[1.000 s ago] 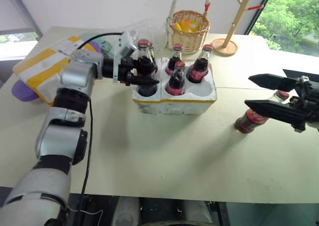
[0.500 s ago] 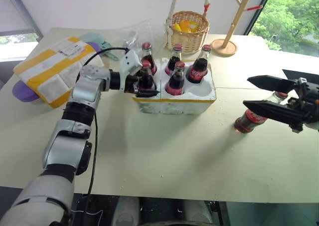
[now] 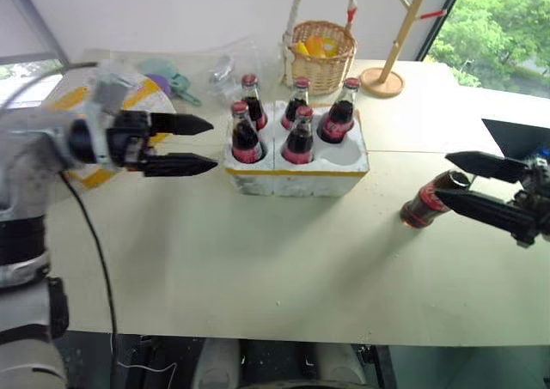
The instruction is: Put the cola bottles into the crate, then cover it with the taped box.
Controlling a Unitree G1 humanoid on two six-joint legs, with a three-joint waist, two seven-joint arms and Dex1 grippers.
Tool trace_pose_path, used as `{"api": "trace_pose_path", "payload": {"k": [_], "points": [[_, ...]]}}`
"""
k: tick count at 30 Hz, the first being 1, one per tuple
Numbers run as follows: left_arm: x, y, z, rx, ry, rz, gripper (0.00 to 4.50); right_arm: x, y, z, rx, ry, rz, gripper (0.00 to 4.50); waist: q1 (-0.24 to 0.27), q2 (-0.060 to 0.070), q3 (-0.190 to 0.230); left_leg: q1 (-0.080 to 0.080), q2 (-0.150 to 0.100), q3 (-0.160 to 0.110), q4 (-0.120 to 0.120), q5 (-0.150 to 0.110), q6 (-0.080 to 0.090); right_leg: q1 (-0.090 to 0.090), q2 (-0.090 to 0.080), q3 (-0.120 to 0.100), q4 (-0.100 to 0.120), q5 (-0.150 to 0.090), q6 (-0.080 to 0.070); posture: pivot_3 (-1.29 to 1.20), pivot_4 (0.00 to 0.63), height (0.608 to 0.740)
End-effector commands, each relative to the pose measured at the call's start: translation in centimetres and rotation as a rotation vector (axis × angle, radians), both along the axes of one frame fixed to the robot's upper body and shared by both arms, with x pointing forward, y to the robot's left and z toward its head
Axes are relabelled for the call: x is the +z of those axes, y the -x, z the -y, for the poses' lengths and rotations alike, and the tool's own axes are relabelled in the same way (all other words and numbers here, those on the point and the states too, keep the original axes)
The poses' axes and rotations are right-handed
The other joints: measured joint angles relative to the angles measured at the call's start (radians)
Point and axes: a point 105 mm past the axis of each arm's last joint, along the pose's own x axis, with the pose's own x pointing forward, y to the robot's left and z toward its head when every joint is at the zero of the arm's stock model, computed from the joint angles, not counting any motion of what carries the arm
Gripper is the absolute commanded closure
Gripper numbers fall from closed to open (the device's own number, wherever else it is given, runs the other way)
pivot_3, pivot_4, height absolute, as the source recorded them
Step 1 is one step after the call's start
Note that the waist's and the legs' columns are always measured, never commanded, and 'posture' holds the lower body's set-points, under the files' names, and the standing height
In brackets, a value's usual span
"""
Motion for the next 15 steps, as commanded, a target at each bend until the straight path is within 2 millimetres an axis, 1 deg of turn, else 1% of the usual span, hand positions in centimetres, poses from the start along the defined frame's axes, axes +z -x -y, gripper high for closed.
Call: {"api": "trace_pose_path", "payload": {"k": [1, 2, 4, 8, 9, 12, 14, 15], "points": [[-1.3, 1.6, 0.4, -0.027, -0.037, -0.026, 0.05, -0.3, 1.7, 0.2, -0.029, -0.011, 0.014, 0.00, 0.003, 0.000, 0.000, 0.003, 0.000, 0.000, 0.000, 0.000, 0.000, 0.003, 0.000, 0.000, -0.001, 0.000, 0.000, 0.00, 0.150, 0.740], [-1.7, 1.6, 0.5, -0.023, -0.039, -0.032, 0.05, -0.9, 2.1, 0.3, -0.048, -0.006, -0.004, 0.00, 0.005, 0.000, 0.000, 0.006, 0.000, 0.000, -0.001, -0.001, 0.000, 0.006, 0.000, 0.000, -0.001, 0.000, 0.000, 0.00, 0.150, 0.740], [-2.1, 1.6, 0.7, -0.018, -0.037, -0.038, 0.05, -1.8, 2.4, 0.6, -0.087, 0.014, -0.024, 0.00, 0.010, -0.001, 0.000, 0.007, 0.000, 0.000, -0.001, -0.001, 0.000, 0.006, 0.000, 0.000, -0.001, -0.002, -0.003, 0.00, 0.150, 0.740], [-2.7, 1.5, 1.0, -0.017, -0.054, -0.028, 0.05, -4.8, 2.7, 2.1, -0.238, 0.053, -0.090, 0.00, 0.013, -0.001, 0.000, 0.007, -0.001, 0.001, -0.001, -0.001, 0.001, 0.006, 0.000, 0.000, -0.002, -0.002, -0.004, 0.00, 0.150, 0.740], [-2.9, 1.5, 1.1, -0.016, -0.061, -0.026, 0.05, -5.3, 2.7, 2.3, -0.261, 0.059, -0.096, 0.00, 0.015, -0.001, 0.000, 0.007, -0.001, 0.001, -0.001, -0.001, 0.001, 0.007, 0.000, 0.000, -0.002, -0.002, -0.004, 0.00, 0.150, 0.740], [-3.3, 1.5, 1.5, -0.020, -0.066, -0.011, 0.05, -6.8, 2.0, 4.0, -0.418, 0.016, -0.087, 0.00, 0.015, -0.001, 0.000, 0.007, -0.002, 0.001, -0.001, -0.001, 0.001, 0.006, 0.000, 0.001, -0.002, -0.002, -0.004, 0.00, 0.150, 0.740], [-3.2, 1.5, 1.7, -0.020, -0.058, -0.007, 0.05, -7.1, 1.6, 4.5, -0.472, -0.025, -0.069, 0.00, 0.013, -0.001, 0.000, 0.007, -0.002, 0.001, -0.001, -0.001, 0.001, 0.006, 0.000, 0.001, -0.002, -0.002, -0.004, 0.00, 0.150, 0.740], [-3.2, 1.4, 1.8, -0.018, -0.060, -0.002, 0.05, -7.6, 1.3, 4.7, -0.500, -0.029, -0.064, 0.00, 0.012, -0.001, 0.000, 0.007, -0.002, 0.001, -0.001, -0.001, 0.001, 0.006, 0.000, 0.001, -0.002, -0.003, -0.004, 0.00, 0.150, 0.740]]}}
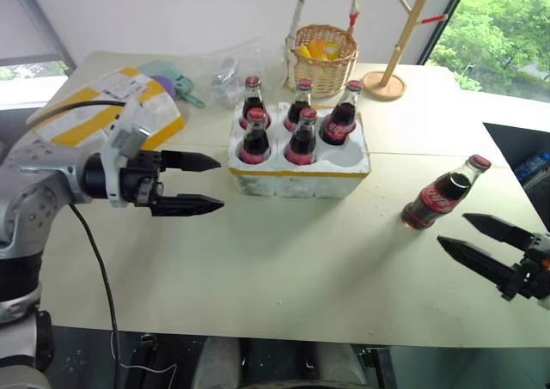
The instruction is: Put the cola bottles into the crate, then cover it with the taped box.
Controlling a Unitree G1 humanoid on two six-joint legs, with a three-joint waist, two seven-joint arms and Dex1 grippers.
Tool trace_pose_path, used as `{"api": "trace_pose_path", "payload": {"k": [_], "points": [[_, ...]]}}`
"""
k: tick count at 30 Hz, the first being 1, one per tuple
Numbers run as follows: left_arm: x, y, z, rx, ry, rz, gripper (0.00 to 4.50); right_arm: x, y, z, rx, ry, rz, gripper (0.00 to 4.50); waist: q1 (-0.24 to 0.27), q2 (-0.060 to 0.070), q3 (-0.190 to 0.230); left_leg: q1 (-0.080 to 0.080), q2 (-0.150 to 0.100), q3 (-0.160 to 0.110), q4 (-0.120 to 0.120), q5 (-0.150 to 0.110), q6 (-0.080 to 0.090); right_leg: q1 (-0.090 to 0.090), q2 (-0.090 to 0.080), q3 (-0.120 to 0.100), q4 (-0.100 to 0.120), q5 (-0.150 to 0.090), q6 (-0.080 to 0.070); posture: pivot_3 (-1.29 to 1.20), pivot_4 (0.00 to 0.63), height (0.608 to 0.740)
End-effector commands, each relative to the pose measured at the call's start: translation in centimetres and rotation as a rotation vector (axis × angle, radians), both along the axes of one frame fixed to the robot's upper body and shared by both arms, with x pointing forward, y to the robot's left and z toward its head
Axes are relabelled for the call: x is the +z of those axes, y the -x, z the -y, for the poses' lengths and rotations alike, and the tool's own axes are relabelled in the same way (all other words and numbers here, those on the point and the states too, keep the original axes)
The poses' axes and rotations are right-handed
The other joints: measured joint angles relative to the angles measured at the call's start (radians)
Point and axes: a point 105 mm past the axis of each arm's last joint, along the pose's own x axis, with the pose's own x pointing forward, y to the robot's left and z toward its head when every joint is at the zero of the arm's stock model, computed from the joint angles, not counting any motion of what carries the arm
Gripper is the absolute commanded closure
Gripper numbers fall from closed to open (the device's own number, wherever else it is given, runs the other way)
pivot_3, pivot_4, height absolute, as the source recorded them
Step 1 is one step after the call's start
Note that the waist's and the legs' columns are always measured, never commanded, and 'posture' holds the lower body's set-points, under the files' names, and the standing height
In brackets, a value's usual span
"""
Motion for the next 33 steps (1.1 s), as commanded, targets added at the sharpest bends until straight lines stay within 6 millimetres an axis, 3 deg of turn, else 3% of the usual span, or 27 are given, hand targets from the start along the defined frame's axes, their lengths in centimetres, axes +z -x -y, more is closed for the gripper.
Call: {"api": "trace_pose_path", "payload": {"k": [1, 5, 13, 31, 33], "points": [[0.6, 0.2, 0.6, -0.011, -0.013, 0.060, 0.05, -0.5, -1.0, 0.8, -0.093, 0.007, 0.057, 0.00, -0.002, 0.000, 0.000, 0.000, 0.000, 0.000, 0.000, 0.000, 0.000, 0.000, 0.000, 0.000, 0.000, 0.000, 0.000, 0.00, 0.150, 0.740], [0.4, 0.1, 0.8, -0.004, -0.026, 0.078, 0.05, -1.9, -2.9, 2.1, -0.200, -0.032, 0.084, 0.00, -0.003, 0.001, 0.000, 0.000, 0.000, 0.000, 0.000, 0.000, 0.000, 0.000, 0.000, 0.000, 0.000, 0.000, 0.000, 0.00, 0.150, 0.740], [0.2, 0.0, 1.1, 0.029, -0.030, 0.095, 0.05, -3.0, -5.2, 2.5, -0.220, -0.118, 0.100, 0.00, -0.002, 0.001, 0.000, 0.000, -0.001, 0.001, 0.000, 0.000, 0.000, 0.000, 0.000, 0.000, 0.001, 0.000, 0.000, 0.00, 0.150, 0.740], [0.8, 0.2, 2.0, 0.025, -0.006, 0.110, 0.05, -3.9, -10.0, 1.3, -0.161, -0.188, 0.093, 0.00, -0.005, 0.002, 0.001, 0.000, -0.001, 0.001, -0.001, 0.000, 0.000, 0.000, 0.000, 0.000, 0.001, 0.000, 0.000, 0.00, 0.150, 0.740], [0.8, 0.2, 2.1, 0.026, -0.004, 0.111, 0.00, -3.7, -10.0, 1.0, -0.145, -0.208, 0.103, 0.54, -0.003, 0.002, 0.001, 0.000, -0.001, 0.000, -0.001, 0.000, 0.000, -0.001, 0.000, 0.000, 0.001, 0.000, 0.000, 0.00, 0.150, 0.740]]}}
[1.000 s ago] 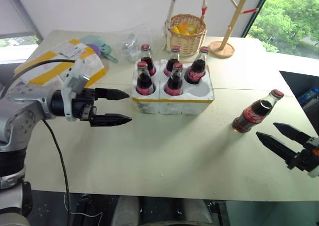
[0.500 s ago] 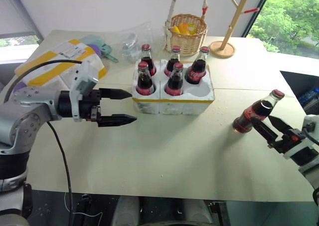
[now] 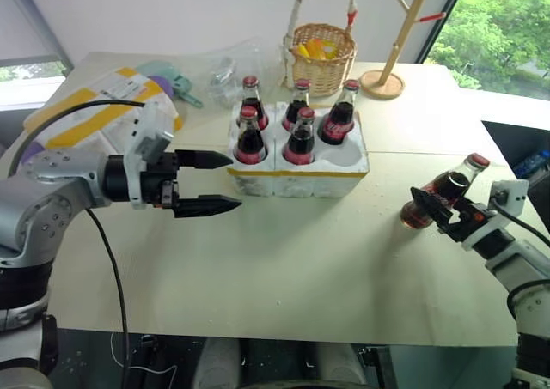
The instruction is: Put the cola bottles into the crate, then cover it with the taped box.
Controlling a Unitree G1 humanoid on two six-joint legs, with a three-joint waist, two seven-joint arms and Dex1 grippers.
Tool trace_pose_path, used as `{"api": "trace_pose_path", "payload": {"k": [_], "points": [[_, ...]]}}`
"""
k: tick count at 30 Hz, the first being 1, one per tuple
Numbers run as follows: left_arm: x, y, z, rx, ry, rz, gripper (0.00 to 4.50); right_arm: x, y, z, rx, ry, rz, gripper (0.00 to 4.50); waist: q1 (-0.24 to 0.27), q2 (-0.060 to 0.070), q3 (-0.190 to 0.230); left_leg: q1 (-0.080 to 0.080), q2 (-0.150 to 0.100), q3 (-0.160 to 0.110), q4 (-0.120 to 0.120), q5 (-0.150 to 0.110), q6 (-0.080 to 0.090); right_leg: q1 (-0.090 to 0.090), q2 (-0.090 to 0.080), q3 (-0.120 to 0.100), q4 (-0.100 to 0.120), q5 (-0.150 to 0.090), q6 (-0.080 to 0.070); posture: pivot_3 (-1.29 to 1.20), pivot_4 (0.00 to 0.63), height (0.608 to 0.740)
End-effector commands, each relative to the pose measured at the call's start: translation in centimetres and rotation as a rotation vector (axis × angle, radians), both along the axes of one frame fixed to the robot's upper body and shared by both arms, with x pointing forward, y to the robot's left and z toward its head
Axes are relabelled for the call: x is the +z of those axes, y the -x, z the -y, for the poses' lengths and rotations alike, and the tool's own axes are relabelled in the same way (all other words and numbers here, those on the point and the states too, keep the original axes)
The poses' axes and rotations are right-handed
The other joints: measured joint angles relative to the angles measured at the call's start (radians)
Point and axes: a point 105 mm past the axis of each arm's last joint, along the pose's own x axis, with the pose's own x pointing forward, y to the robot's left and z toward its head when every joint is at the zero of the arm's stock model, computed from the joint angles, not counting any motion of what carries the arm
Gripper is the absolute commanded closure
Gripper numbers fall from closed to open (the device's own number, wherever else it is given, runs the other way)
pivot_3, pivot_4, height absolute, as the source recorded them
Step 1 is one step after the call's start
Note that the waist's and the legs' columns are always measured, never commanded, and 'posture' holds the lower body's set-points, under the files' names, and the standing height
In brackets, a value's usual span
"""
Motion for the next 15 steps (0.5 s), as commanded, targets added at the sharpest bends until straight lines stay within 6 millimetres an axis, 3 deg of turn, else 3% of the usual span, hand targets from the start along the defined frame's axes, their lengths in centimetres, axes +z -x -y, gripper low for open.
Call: {"api": "trace_pose_path", "payload": {"k": [1, 3, 10, 13, 15], "points": [[0.9, 0.4, 0.4, -0.020, 0.002, 0.042, 0.00, 1.2, 0.1, -0.4, 0.024, -0.014, 0.059, 0.91, 0.002, 0.000, 0.000, 0.000, 0.000, 0.000, 0.000, 0.000, 0.000, 0.000, 0.000, 0.000, 0.000, 0.000, 0.000, 0.00, 0.150, 0.740], [0.8, 0.3, 0.4, -0.018, 0.002, 0.042, 0.00, 1.6, 0.3, -0.9, 0.046, -0.011, 0.077, 1.64, 0.001, 0.000, 0.000, 0.000, 0.000, 0.000, 0.000, 0.000, 0.000, 0.000, 0.000, 0.000, 0.000, 0.000, 0.000, 0.00, 0.150, 0.740], [0.7, 0.1, 0.1, -0.011, 0.006, 0.041, 0.00, 5.4, 0.6, -1.2, 0.067, 0.041, 0.170, 1.65, -0.002, 0.005, 0.003, 0.000, 0.000, 0.000, 0.000, 0.000, 0.000, 0.000, 0.000, 0.000, 0.000, 0.000, 0.000, 0.00, 0.150, 0.740], [0.6, 0.1, 0.0, -0.011, 0.007, 0.043, 0.00, 9.0, 0.4, -2.5, 0.131, 0.058, 0.261, 1.65, -0.008, 0.010, 0.006, 0.000, 0.000, 0.001, 0.000, 0.000, 0.000, -0.001, 0.000, 0.000, 0.000, 0.000, 0.000, 0.00, 0.150, 0.740], [0.6, 0.0, 0.0, -0.008, 0.010, 0.046, 0.00, 11.6, 0.3, -4.5, 0.221, 0.060, 0.326, 1.65, -0.017, 0.012, 0.008, 0.000, 0.000, 0.001, 0.000, 0.000, 0.000, -0.001, 0.000, 0.000, 0.000, 0.000, 0.000, 0.00, 0.150, 0.740]]}}
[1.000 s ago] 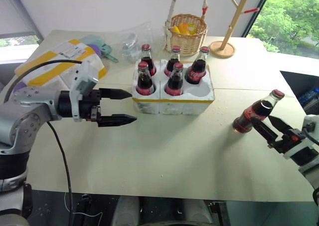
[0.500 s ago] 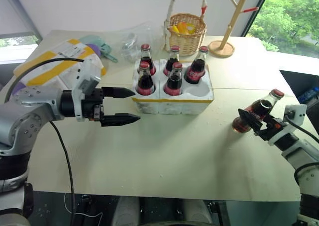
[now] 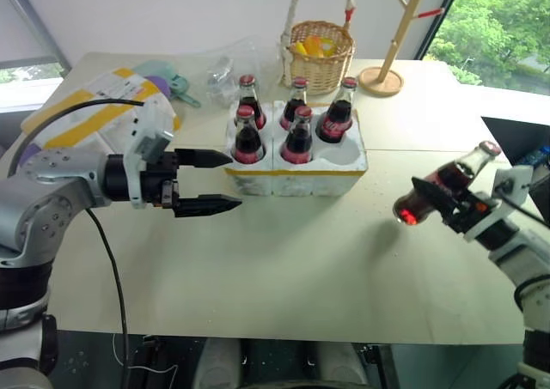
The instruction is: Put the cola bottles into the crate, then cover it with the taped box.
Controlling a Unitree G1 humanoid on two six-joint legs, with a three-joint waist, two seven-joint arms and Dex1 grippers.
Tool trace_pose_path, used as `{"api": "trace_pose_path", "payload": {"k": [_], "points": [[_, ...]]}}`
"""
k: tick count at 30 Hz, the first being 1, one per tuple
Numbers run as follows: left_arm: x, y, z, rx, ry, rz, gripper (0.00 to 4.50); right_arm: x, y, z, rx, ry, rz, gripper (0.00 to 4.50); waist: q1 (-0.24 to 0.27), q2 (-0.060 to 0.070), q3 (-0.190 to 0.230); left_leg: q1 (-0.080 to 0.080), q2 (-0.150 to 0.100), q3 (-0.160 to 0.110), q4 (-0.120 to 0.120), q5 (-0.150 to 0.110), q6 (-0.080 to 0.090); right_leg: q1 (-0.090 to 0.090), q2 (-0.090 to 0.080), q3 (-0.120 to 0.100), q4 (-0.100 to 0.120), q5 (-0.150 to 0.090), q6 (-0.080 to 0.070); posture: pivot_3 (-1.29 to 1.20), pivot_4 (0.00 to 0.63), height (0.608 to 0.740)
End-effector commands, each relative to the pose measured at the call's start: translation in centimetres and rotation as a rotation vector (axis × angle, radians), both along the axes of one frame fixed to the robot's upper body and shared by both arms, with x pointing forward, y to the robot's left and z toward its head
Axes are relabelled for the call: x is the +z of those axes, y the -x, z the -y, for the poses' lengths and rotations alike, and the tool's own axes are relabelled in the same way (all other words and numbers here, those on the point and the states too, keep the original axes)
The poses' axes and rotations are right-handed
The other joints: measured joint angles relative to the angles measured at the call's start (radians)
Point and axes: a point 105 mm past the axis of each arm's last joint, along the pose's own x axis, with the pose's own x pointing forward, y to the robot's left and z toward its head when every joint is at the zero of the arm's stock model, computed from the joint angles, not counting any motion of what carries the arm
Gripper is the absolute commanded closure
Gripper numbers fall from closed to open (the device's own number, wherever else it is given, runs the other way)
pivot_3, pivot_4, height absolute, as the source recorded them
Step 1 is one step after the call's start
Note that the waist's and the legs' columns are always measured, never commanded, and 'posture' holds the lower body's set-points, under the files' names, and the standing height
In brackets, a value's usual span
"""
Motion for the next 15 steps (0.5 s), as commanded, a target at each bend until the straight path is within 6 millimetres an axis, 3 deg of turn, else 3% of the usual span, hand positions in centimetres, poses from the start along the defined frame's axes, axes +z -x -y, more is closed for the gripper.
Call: {"api": "trace_pose_path", "payload": {"k": [1, 9, 15], "points": [[0.5, 0.0, 0.0, -0.005, 0.008, 0.035, 0.00, 7.7, 0.6, -3.2, 0.154, 0.036, 0.248, 1.65, -0.008, 0.002, 0.001, 0.000, 0.000, 0.000, 0.000, 0.000, 0.000, -0.001, 0.000, 0.000, 0.000, 0.000, 0.000, 0.00, 0.150, 0.740], [0.6, -0.3, -0.5, 0.029, 0.019, 0.056, 0.00, 10.5, -1.4, -8.7, 0.371, 0.078, 0.334, 1.65, -0.005, 0.001, 0.001, -0.002, 0.001, 0.000, -0.002, 0.000, 0.000, -0.003, 0.002, 0.000, 0.000, 0.002, 0.003, 0.00, 0.150, 0.740], [1.1, -0.2, -0.4, 0.050, 0.033, 0.076, 0.00, 9.9, -4.4, -11.0, 0.399, 0.118, 0.328, 1.65, 0.000, 0.001, 0.001, -0.013, 0.000, 0.000, 0.002, 0.001, 0.000, -0.013, 0.001, 0.000, 0.002, 0.002, 0.003, 0.00, 0.150, 0.740]]}}
